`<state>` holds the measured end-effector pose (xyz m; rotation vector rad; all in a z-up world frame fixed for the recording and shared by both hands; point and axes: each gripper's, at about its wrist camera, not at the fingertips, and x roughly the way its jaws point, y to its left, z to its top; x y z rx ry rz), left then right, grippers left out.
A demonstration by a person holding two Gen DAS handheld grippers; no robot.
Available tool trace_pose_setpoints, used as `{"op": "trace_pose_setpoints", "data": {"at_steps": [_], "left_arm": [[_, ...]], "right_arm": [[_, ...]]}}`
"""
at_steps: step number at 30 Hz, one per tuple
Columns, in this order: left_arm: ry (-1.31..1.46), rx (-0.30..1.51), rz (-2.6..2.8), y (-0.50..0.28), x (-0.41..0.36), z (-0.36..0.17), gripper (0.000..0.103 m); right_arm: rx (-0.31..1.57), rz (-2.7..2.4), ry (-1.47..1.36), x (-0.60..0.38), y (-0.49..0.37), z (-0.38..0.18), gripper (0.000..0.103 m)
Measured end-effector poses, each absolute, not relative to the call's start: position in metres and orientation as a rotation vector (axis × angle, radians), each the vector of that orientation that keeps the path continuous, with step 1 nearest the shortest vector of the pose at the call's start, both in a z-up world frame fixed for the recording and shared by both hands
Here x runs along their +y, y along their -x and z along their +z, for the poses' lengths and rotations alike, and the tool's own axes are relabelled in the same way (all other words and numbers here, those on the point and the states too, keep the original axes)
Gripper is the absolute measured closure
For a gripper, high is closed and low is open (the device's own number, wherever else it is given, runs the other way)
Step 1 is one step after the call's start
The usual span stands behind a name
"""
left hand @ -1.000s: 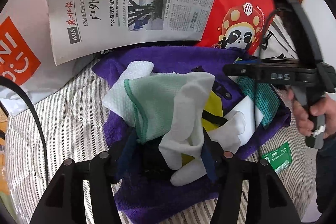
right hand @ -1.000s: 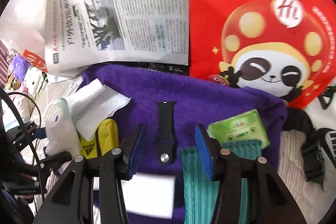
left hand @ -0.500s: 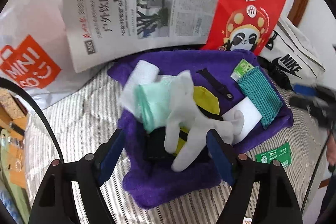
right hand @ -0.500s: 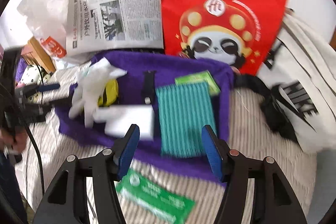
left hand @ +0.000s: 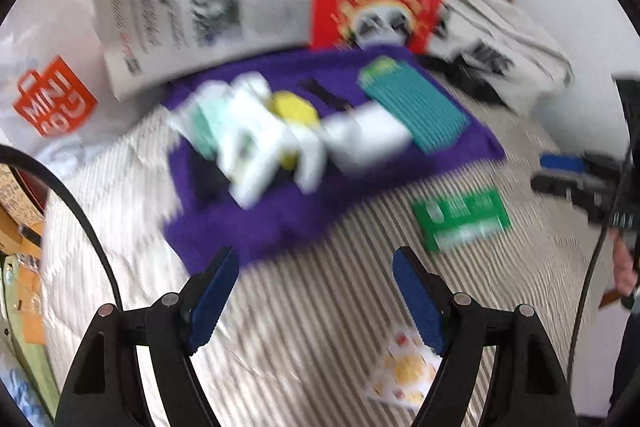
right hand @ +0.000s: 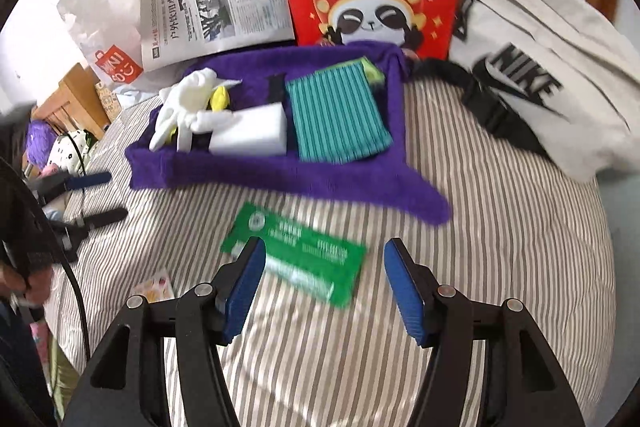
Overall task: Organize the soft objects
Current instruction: 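Grasp the orange-fruit-print sachet on the bed with the left tool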
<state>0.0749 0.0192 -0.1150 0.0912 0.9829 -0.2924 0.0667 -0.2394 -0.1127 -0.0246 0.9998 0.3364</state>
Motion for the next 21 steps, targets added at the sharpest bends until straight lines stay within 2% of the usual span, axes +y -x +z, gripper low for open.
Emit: {"op": "trace_pose_setpoints", "data": {"at_steps": [5, 10, 15, 19, 21], "left_arm": [[-0.08, 1.013, -0.45, -0.028, -0.003, -0.142, 0.025], [-0.188, 1.023, -0.463, -0.001, -0.014, -0.161, 0.025], [-0.265, 1.035, -0.511, 0.004, -0.025, -0.179, 0.024], [-0.303, 0.972, -0.506, 0.009, -0.033, -0.183, 0.017], [-0.297, 0.96, -0.498, 0.008, -0.032, -0.183, 0.021]], "right_arm": [[0.999, 0.323, 0.021, -0.25, -0.04, -0.114, 0.042], [1.005, 0.29, -0.011, -0.266, -0.021, -0.117, 0.041], [1.041, 0.278, -0.065, -0.273, -0.009, -0.13, 0.04], [1.06, 0.272, -0.025, -0.267, 0.0, -0.138, 0.04], [1.067, 0.261, -0.001, -0.266, 0.001, -0.141, 0.04]]}}
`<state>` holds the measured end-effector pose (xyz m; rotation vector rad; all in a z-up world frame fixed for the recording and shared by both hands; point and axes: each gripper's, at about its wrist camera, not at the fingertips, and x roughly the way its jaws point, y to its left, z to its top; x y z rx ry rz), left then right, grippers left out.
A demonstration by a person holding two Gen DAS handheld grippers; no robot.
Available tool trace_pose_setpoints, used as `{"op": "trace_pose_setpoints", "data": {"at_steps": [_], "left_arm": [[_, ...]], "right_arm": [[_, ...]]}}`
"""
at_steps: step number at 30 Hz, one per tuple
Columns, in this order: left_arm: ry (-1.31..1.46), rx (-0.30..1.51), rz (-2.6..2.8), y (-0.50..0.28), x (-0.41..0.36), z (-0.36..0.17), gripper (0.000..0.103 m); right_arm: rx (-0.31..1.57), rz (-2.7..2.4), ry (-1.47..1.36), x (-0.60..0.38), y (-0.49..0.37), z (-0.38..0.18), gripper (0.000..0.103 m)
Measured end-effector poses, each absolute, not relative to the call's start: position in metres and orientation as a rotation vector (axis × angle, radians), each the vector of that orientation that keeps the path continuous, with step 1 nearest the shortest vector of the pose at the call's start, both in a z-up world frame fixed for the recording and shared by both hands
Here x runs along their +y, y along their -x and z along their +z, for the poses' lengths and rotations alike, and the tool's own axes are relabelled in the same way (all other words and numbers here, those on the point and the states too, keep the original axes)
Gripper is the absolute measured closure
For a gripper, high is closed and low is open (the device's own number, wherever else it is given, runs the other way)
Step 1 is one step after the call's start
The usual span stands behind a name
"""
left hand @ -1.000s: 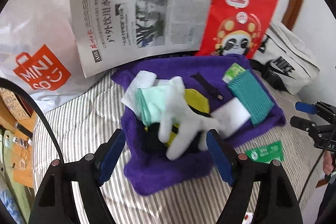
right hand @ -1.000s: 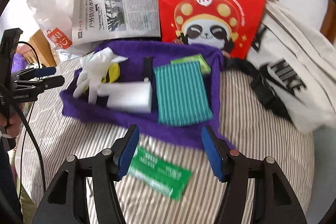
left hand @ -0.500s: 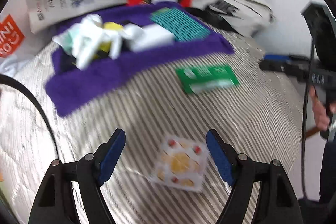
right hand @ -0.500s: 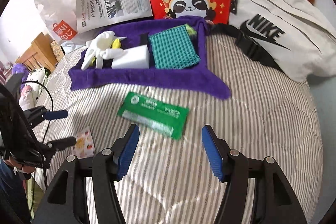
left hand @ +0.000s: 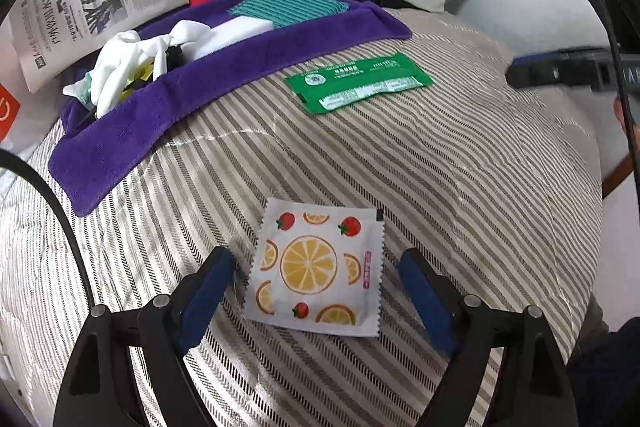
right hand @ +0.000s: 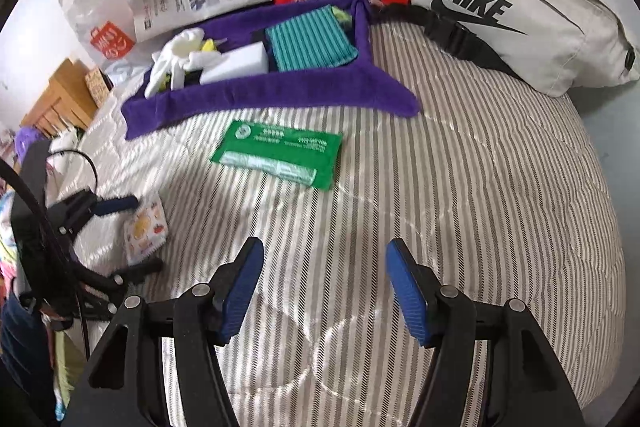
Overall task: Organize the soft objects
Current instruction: 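Grasp the orange-fruit-print sachet on the bed with the left tool, then grasp the green packet with the right tool while the left tool holds the sachet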
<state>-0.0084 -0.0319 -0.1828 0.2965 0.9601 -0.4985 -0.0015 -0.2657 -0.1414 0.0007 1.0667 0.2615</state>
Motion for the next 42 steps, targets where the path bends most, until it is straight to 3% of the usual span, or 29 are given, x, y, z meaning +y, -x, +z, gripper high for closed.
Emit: {"op": "trace_pose_setpoints", "data": {"at_steps": [2, 5, 18, 20, 34, 38, 42], "left_arm": [[-0.277, 0.94, -0.479, 0.008, -0.029, -0.181, 0.043], [-0.264, 0.926, -0.487, 0.012, -0.024, -0.178, 0.06], [-0.159, 0.923, -0.393, -0.007, -0.002, -0.175, 0.073], [-0.136, 0.922, -0.39, -0.013, 0.002, -0.173, 0.083], [-0.02, 0.962, -0.328, -0.025, 0.029, -0.173, 0.083], [-0.003, 0.977, -0.34, -0.024, 0.034, -0.173, 0.083], [-0.033, 0.987, -0.345, -0.021, 0.031, -0.172, 0.082]], "right_arm": [[1.07, 0.249, 0.009, -0.267, 0.001, -0.143, 0.04], [1.073, 0.241, -0.001, -0.271, -0.001, -0.145, 0.04], [1.096, 0.257, -0.012, -0.259, -0.013, -0.155, 0.04], [1.098, 0.26, -0.004, -0.256, -0.015, -0.155, 0.04], [1.077, 0.34, 0.078, -0.222, -0.06, -0.168, 0.039], [1.08, 0.366, 0.148, -0.213, -0.074, -0.177, 0.035], [1.061, 0.405, 0.244, -0.203, -0.079, -0.182, 0.024]]}}
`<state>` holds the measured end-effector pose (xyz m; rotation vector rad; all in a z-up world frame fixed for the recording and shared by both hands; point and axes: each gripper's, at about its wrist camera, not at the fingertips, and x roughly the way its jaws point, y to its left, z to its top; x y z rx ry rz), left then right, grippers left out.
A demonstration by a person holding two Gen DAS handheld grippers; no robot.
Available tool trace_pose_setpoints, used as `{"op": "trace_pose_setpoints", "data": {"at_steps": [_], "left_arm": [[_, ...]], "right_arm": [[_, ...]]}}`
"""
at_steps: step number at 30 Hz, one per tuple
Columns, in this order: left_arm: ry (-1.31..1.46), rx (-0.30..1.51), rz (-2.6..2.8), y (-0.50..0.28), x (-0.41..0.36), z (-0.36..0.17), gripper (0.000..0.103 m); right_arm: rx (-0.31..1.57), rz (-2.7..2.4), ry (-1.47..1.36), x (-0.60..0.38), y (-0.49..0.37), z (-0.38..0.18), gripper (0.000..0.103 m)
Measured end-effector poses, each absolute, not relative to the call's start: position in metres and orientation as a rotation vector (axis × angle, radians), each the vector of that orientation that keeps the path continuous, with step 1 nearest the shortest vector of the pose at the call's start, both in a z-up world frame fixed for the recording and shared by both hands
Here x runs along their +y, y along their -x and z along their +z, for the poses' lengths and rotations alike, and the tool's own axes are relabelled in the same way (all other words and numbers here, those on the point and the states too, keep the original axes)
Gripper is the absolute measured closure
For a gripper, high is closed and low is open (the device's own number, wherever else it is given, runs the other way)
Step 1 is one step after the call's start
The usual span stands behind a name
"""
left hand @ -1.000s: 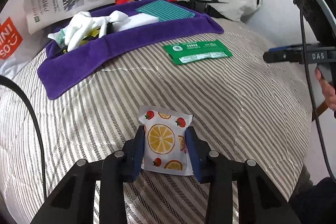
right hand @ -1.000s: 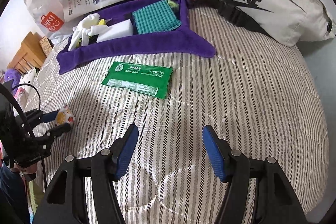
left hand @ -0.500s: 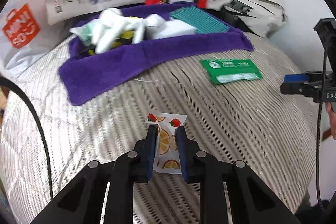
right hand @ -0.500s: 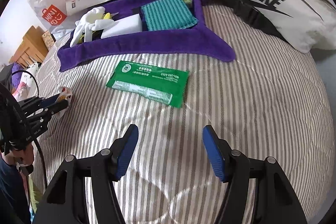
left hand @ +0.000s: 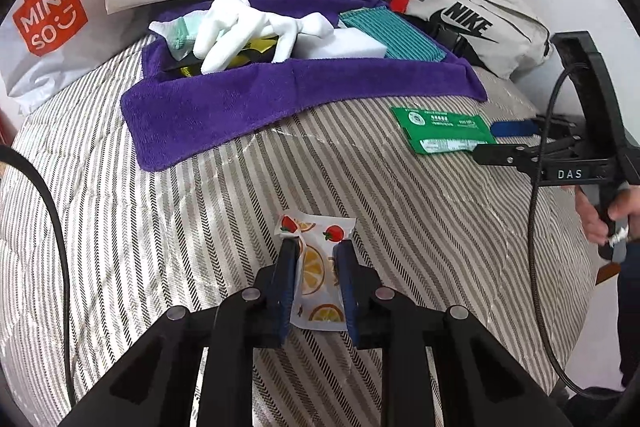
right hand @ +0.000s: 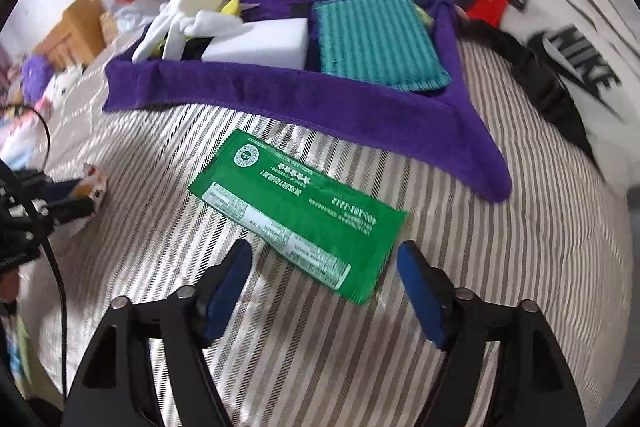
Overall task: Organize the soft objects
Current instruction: 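Grasp the green packet with the right tool while the left tool holds the sachet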
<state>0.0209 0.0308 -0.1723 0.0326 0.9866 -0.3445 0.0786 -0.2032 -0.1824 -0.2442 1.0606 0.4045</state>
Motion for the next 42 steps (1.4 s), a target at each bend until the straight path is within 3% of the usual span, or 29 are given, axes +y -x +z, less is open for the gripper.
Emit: {"op": "trace_pose_setpoints", "data": {"at_steps": [6, 13, 20, 26, 30, 38, 40, 42], "left_arm": [[-0.012, 0.997, -0.356, -0.02, 0.034, -0.172, 0.082], [-0.004, 1.004, -0.361, -0.019, 0.034, -0.171, 0.081], [0.009, 1.005, -0.373, -0.018, 0.037, -0.171, 0.08], [0.009, 1.004, -0.38, -0.017, 0.037, -0.171, 0.079], [0.012, 1.007, -0.387, -0.017, 0.037, -0.171, 0.079], [0.015, 1.014, -0.39, -0.018, 0.038, -0.171, 0.078], [0.013, 1.013, -0.39, -0.018, 0.039, -0.17, 0.077], [0.014, 1.012, -0.389, -0.019, 0.039, -0.17, 0.077]], "right_arm": [[1.02, 0.452, 0.363, -0.189, -0.091, -0.188, 0.014], [0.983, 0.554, 0.416, -0.175, -0.107, -0.19, 0.012], [1.015, 0.604, 0.373, -0.174, -0.09, -0.186, 0.045], [1.004, 0.618, 0.442, -0.164, -0.069, -0.183, 0.044], [1.019, 0.611, 0.398, -0.162, -0.081, -0.183, 0.028], [0.983, 0.663, 0.432, -0.13, -0.103, -0.187, 0.027], [0.966, 0.681, 0.436, -0.124, -0.103, -0.188, 0.029], [0.975, 0.71, 0.419, -0.122, -0.1, -0.186, 0.05]]}}
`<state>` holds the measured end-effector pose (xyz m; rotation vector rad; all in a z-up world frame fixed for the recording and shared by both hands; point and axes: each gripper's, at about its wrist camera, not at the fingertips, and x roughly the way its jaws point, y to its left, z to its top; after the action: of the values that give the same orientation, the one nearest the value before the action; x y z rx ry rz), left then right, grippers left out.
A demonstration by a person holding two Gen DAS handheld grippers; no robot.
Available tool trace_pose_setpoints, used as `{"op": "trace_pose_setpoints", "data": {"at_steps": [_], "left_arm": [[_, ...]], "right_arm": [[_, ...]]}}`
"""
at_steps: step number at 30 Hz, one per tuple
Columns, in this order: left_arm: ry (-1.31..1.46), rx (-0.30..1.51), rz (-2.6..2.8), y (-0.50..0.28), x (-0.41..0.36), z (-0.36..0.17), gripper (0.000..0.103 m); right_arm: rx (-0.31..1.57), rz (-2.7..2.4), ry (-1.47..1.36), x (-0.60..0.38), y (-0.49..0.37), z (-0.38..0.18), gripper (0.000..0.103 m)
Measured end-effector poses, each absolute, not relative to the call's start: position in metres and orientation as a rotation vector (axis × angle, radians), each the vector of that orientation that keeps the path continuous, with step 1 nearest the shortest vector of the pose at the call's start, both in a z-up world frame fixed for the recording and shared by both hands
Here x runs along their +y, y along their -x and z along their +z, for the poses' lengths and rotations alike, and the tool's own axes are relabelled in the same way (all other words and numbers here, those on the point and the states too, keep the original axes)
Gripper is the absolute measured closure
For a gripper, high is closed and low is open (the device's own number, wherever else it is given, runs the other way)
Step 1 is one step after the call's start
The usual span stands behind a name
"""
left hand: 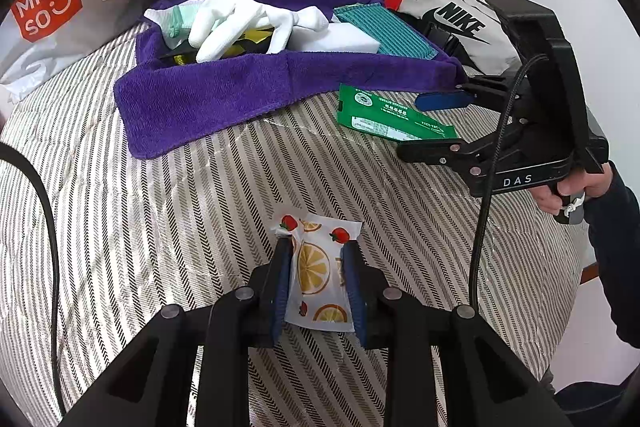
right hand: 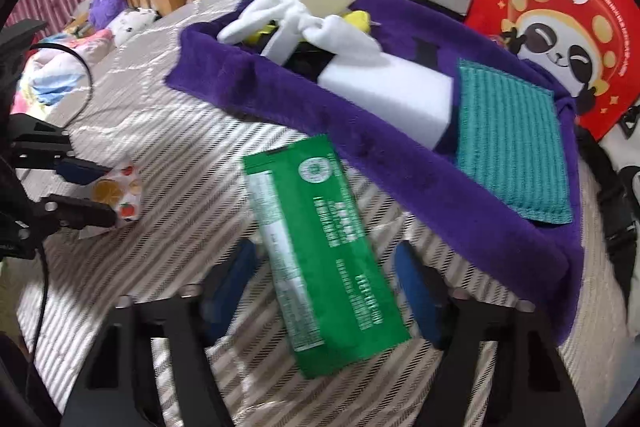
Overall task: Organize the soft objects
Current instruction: 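Grasp the green packet with the right tool while the left tool holds the sachet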
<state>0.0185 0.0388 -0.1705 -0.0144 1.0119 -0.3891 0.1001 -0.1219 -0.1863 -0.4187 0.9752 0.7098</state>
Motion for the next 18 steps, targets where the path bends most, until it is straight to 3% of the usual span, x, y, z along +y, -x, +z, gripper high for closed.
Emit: {"op": "trace_pose_setpoints", "data": {"at_steps": [11, 18], "left_arm": [[0.008, 1.008, -0.385, -0.017, 0.038, -0.17, 0.077], [0.008, 0.996, -0.38, -0.014, 0.036, -0.17, 0.078]], "right_arm": [[1.096, 0.539, 0.235, -0.155, -0.075, -0.181, 0.076], [1.13, 0.533, 0.032, -0.181, -0.079, -0.183, 0.08]]}}
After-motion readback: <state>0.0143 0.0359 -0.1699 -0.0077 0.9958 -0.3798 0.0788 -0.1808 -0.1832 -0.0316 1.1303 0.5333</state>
